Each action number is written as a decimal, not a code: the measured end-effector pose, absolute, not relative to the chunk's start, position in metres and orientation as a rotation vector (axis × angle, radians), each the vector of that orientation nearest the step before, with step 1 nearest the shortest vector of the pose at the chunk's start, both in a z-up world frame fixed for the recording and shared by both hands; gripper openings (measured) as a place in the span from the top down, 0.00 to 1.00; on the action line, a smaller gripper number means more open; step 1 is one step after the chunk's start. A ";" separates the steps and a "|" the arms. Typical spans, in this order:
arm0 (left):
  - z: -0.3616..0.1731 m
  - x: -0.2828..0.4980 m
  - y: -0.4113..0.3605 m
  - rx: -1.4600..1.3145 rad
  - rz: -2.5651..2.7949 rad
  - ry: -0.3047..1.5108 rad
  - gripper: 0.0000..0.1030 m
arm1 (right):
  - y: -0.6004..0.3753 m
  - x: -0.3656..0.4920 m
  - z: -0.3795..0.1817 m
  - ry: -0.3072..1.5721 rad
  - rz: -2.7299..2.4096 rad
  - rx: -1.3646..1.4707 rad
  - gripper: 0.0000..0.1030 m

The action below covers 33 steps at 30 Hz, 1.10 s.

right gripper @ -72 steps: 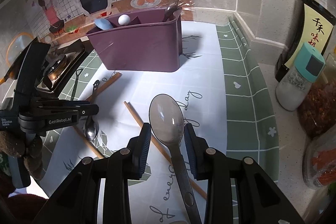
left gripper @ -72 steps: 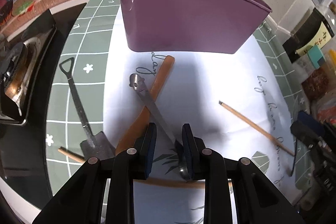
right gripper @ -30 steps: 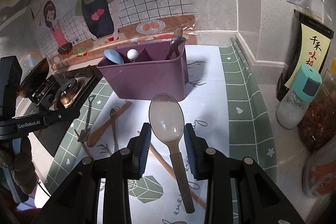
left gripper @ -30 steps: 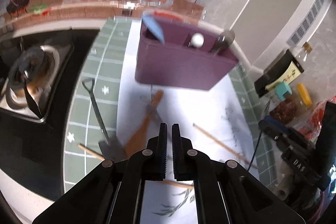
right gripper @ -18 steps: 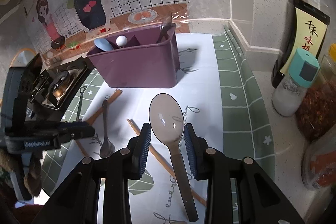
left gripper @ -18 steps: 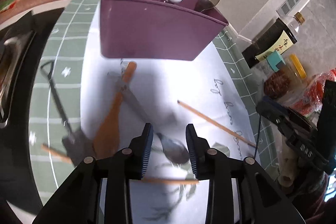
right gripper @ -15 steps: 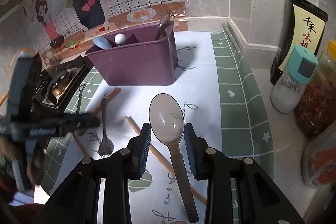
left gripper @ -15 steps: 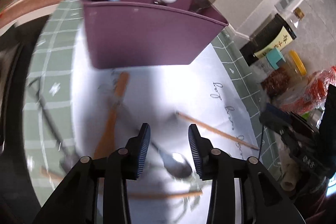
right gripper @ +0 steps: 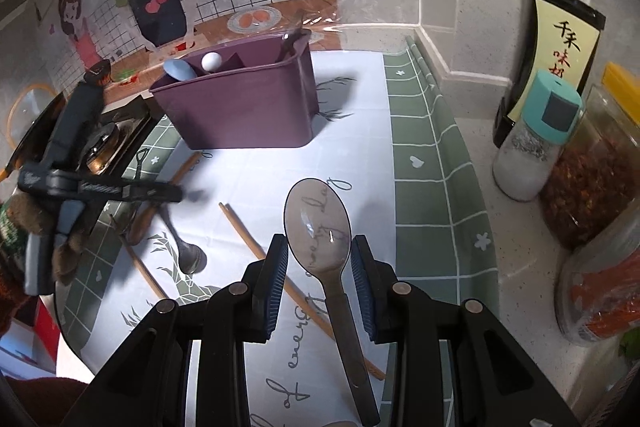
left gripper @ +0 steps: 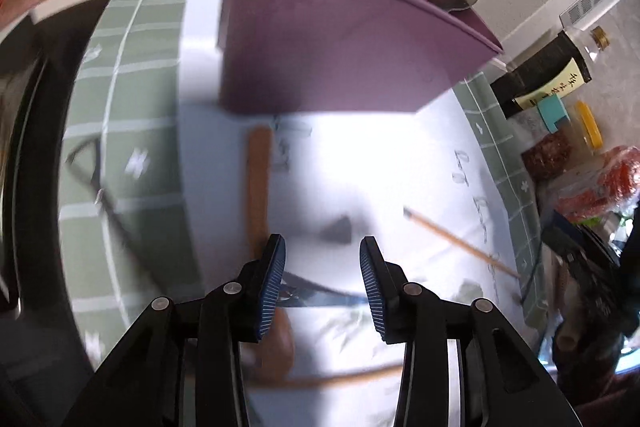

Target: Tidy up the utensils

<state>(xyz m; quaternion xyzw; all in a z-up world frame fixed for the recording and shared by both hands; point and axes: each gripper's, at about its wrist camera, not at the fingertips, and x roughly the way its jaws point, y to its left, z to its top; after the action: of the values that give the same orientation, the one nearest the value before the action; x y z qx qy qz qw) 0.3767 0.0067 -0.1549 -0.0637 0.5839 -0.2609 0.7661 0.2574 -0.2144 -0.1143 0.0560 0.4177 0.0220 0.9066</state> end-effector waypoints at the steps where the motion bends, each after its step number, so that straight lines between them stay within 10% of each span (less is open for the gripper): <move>1: -0.155 0.371 0.008 -0.138 -0.576 1.273 0.61 | -0.214 0.258 -0.115 0.864 0.048 0.115 0.71; 14: -0.146 0.306 -0.059 0.431 -0.723 1.106 0.47 | -0.196 0.264 -0.115 0.869 0.094 0.086 0.71; 33: -0.150 0.341 -0.068 0.383 -0.643 1.122 0.46 | -0.214 0.251 -0.118 0.871 0.036 0.130 0.71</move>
<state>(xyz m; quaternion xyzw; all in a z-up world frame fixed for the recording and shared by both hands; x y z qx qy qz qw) 0.3409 -0.0678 -0.1500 0.1772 0.5195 -0.2978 0.7811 0.2508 -0.2140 -0.1183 0.0631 0.4215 0.0174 0.9045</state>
